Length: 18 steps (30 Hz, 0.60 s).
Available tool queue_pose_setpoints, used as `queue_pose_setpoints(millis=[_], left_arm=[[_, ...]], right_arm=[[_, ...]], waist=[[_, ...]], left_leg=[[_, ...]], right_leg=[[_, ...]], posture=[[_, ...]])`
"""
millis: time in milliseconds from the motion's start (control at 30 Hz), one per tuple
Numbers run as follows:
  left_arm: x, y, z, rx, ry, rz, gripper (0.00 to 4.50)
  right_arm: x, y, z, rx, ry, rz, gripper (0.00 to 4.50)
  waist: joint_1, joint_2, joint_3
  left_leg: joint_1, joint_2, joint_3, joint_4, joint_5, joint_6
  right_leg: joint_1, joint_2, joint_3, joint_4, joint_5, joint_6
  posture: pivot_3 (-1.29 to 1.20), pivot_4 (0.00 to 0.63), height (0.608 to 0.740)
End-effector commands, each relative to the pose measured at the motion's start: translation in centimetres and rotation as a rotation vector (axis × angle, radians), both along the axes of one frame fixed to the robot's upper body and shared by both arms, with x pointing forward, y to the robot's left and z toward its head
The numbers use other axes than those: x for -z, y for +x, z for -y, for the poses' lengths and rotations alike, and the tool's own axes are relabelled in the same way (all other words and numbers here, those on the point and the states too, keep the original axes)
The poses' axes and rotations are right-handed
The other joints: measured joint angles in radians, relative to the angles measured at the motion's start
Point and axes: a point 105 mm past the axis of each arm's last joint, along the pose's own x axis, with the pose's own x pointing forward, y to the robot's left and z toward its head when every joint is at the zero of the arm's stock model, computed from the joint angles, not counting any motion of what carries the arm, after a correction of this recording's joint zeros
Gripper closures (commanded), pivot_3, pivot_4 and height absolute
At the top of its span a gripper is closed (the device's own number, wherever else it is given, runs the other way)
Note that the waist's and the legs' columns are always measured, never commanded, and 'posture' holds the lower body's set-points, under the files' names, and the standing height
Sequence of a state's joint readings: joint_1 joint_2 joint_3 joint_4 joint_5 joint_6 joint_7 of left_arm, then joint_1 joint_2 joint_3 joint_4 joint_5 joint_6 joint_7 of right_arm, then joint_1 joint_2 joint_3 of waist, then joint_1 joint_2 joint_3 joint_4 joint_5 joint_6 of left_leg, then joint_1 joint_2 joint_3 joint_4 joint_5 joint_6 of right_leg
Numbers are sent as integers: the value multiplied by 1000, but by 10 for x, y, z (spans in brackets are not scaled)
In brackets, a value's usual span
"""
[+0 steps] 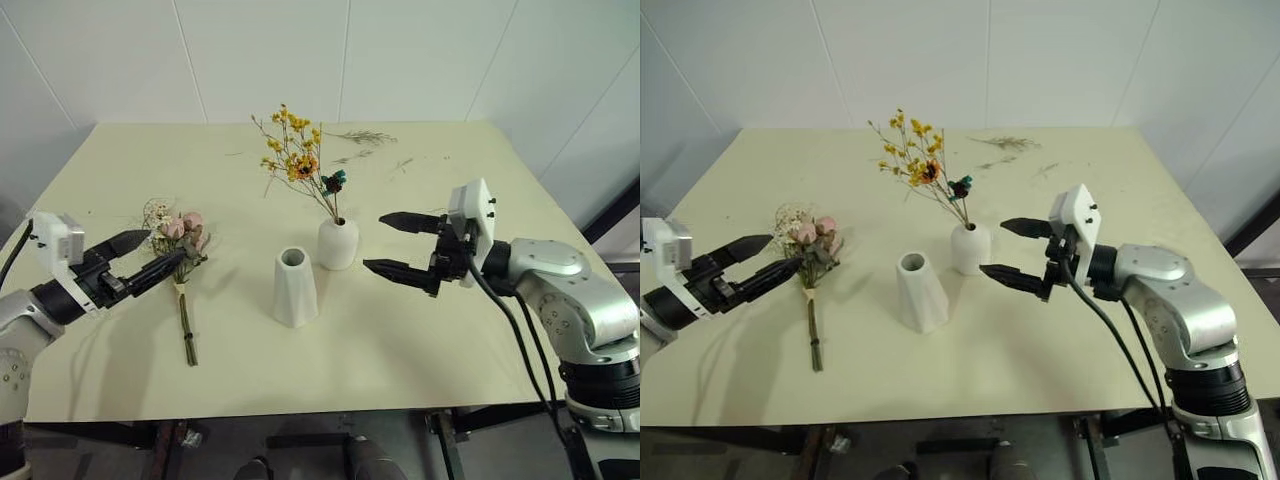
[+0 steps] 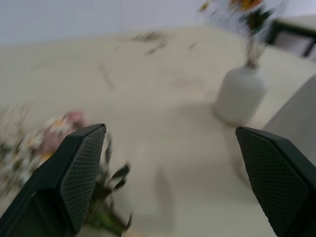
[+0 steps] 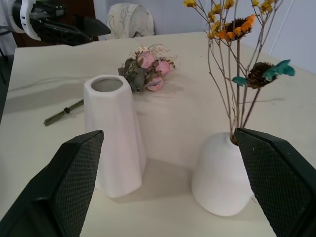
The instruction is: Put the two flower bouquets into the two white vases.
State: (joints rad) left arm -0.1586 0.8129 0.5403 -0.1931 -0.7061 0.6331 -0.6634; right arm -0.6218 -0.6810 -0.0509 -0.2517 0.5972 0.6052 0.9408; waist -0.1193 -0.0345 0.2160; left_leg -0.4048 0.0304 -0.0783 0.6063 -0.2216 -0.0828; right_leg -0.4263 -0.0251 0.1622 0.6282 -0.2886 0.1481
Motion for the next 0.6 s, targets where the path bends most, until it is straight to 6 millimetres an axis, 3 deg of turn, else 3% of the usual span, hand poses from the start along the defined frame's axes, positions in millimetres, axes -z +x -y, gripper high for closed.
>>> queue_pose_setpoints(millis=[33, 200, 333, 467, 600], left_arm=[[15, -1, 2, -132, 90, -141, 0], [27, 0, 6, -246, 122, -293, 0], [27, 3, 10, -292, 114, -336, 0], [45, -1, 13, -325, 118, -525, 0], [64, -1, 8, -385, 147, -643, 0]], right_arm=[[-26, 8, 12, 31, 34, 112, 27], [-37, 11, 22, 4, 21, 205, 27], [-31, -6, 25, -130, -48, 178, 27], [-25, -27, 33, -264, -108, 99, 27], [-20, -23, 41, -244, -162, 73, 27]], waist=[[3, 0, 0], [11, -2, 1], [19, -2, 1], [24, -2, 1], [20, -2, 1]], left_leg=[[0, 0, 0, 1, 0, 0], [-1, 0, 0, 3, 0, 0], [-1, -1, 0, 4, 0, 0], [-1, -1, 0, 4, -1, 0], [-1, -1, 0, 5, -1, 0]], right_leg=[[0, 0, 0, 0, 0, 0], [1, 0, 1, 0, 0, 0], [1, 0, 1, -1, 1, 1], [1, 0, 1, -1, 1, 1], [1, 0, 1, -1, 1, 1]], posture=[[0, 150, 740], [0, 150, 740], [0, 150, 740], [0, 150, 740], [0, 150, 740]])
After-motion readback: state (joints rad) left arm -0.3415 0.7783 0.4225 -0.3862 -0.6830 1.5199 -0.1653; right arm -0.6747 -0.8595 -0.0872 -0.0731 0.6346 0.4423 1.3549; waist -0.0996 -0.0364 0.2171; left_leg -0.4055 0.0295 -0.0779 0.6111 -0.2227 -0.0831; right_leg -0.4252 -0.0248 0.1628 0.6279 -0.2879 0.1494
